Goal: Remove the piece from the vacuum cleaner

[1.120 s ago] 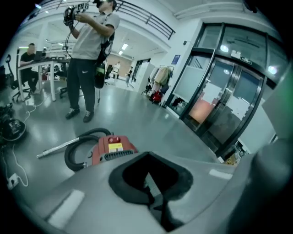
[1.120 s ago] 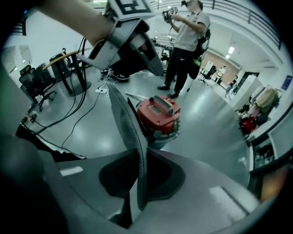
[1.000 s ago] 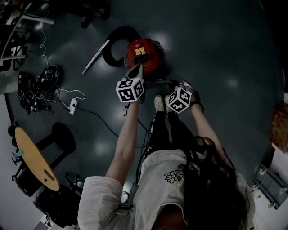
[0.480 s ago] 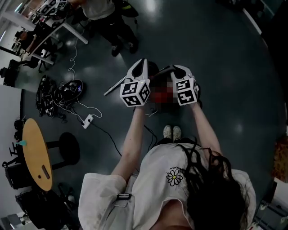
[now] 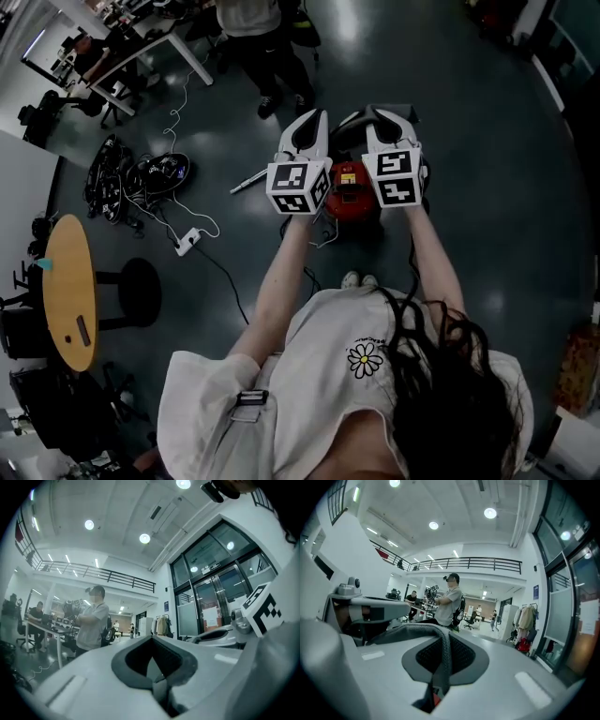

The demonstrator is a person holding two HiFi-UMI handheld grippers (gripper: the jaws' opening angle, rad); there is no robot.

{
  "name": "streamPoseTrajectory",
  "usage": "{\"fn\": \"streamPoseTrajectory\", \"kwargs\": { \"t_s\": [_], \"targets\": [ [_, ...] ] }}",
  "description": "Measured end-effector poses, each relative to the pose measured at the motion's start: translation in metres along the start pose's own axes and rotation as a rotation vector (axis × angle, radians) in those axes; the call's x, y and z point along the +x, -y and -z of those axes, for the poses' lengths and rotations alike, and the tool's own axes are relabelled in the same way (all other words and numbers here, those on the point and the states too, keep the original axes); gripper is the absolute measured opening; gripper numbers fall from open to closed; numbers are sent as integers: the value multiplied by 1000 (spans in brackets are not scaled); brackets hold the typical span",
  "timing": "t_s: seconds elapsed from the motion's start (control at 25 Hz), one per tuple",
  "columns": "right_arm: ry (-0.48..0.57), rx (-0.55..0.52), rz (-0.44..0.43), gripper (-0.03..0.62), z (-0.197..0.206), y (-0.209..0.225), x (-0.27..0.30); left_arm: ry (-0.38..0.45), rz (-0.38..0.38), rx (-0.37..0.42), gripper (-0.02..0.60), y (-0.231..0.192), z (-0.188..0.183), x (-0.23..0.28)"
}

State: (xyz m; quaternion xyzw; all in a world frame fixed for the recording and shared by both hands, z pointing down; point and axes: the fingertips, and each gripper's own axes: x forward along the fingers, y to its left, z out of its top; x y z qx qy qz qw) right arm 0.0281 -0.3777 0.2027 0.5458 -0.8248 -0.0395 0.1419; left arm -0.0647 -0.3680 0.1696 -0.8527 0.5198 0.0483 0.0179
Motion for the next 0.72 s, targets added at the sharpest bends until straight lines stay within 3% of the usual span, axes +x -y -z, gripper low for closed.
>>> {"fn": "streamPoseTrajectory", "kwargs": {
  "t_s": [0.36,0.72],
  "targets": [
    [59,64,7,35,-26,1,-20,69,4,-45,0,7,-30,-12],
    [165,57,20,35,-48,4,-41,156,55,-25,1,20,-59,-26]
  ]
}}
